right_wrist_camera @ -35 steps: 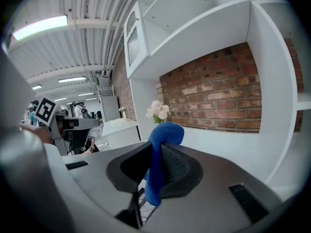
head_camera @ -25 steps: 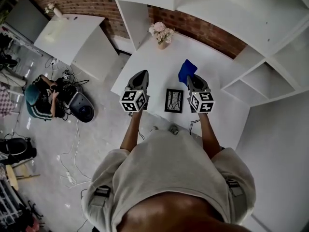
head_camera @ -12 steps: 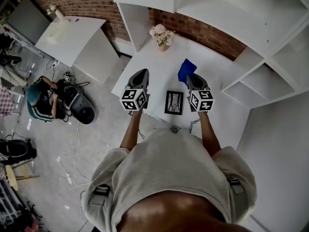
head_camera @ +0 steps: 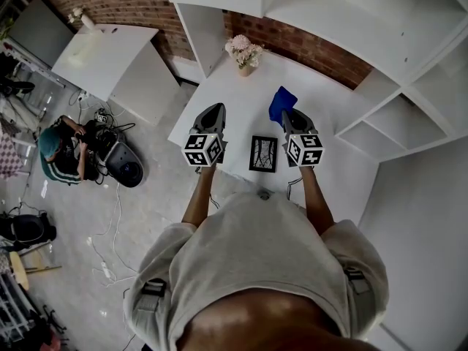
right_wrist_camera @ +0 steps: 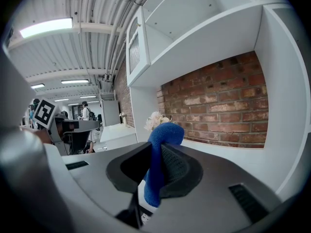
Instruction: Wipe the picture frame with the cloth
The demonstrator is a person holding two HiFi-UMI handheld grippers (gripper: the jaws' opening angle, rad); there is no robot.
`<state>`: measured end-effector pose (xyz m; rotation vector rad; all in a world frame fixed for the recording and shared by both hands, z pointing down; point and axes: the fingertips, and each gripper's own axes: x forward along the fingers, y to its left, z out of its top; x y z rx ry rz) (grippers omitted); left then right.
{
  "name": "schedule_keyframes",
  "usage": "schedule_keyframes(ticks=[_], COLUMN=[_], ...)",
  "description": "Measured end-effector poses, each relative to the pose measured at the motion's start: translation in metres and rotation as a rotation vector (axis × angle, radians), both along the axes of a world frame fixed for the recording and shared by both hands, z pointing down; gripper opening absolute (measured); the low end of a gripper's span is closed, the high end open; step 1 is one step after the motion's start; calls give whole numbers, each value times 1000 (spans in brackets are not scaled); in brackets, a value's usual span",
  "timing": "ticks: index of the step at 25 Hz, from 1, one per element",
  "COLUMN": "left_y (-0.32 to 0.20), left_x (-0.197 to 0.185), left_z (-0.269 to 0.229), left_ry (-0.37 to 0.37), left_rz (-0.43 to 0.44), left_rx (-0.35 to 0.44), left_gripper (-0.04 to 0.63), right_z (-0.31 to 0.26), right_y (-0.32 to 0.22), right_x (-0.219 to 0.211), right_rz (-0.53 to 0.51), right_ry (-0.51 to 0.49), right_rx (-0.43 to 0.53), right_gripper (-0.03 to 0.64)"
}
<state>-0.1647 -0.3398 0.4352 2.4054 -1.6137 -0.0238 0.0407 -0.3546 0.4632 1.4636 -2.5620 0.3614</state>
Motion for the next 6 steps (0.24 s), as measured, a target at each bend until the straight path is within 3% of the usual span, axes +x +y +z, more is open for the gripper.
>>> schedule_keyframes(ticks=[6], left_y=[-1], left_x=[1], left_z=[0], left_ry=[5], left_rz=[1], left_rx=[-5], left_gripper=[15], right_z=[-1], right_y=[-2], right_x=[0], right_rz=[2], right_ry=[-1], right_rx=[-1], right_gripper=[63])
